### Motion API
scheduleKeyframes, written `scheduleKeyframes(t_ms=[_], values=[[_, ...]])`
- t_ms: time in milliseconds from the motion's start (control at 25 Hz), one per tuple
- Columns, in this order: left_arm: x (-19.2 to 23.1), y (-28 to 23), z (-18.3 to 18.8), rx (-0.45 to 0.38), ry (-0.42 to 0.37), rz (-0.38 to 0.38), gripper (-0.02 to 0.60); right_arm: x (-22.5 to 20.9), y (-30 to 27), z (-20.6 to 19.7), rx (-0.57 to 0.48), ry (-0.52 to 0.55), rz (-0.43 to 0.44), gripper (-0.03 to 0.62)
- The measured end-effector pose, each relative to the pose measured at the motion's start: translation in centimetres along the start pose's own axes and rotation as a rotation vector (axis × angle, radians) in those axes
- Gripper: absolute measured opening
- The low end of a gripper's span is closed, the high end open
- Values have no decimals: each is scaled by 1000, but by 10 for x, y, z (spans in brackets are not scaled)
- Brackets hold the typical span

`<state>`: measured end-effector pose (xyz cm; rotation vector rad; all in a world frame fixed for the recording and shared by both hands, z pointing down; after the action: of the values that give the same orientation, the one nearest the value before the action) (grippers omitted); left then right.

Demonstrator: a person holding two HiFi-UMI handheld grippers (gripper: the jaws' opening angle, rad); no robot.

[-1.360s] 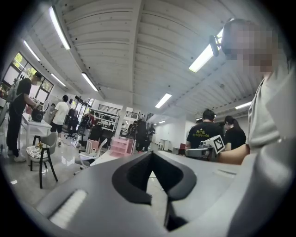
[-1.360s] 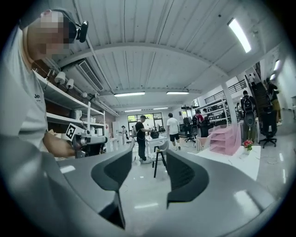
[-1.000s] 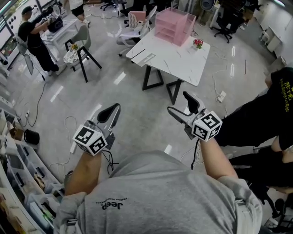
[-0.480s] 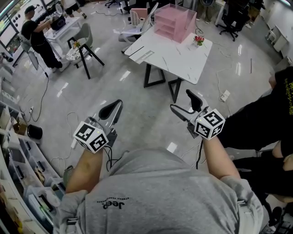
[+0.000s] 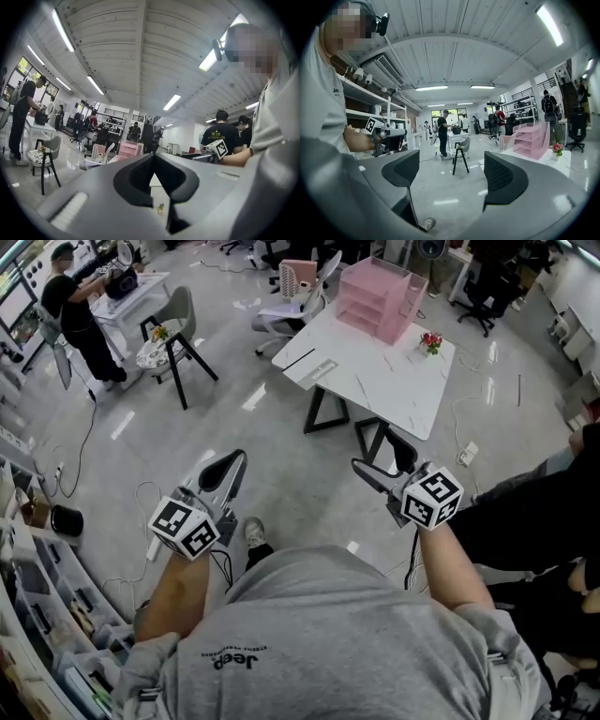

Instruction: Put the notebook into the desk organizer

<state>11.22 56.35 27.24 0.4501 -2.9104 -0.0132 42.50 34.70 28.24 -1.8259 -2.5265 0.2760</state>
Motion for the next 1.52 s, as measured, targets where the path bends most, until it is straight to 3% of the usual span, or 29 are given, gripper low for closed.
scheduleKeyframes(t_ms=[360, 640, 1040, 1360, 1520], values=[[215, -19, 47, 24, -28, -100, 58, 4, -199, 34, 11, -18, -88, 407], [335, -29, 68, 60, -22, -128, 58, -7, -321, 59, 17, -27, -111, 407], [425, -70, 66, 78, -9, -92, 58, -59, -418, 53, 73, -45, -77, 405], [483, -148, 60, 95, -18, 23, 58, -148, -517, 47, 82, -31, 84, 405], [505, -197, 59, 111, -20, 37, 58, -189, -561, 50, 81, -41, 147, 405]])
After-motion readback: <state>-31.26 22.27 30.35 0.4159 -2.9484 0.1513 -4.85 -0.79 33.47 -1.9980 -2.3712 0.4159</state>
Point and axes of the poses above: the fingertips, and each gripper's own axes: y backward along the fingers, x to its left, z out of its top, the point moved 10 cm from there along y, backward along the fingers, and after that the axes turned 5 degrees about -z, right-handed, at the moved point
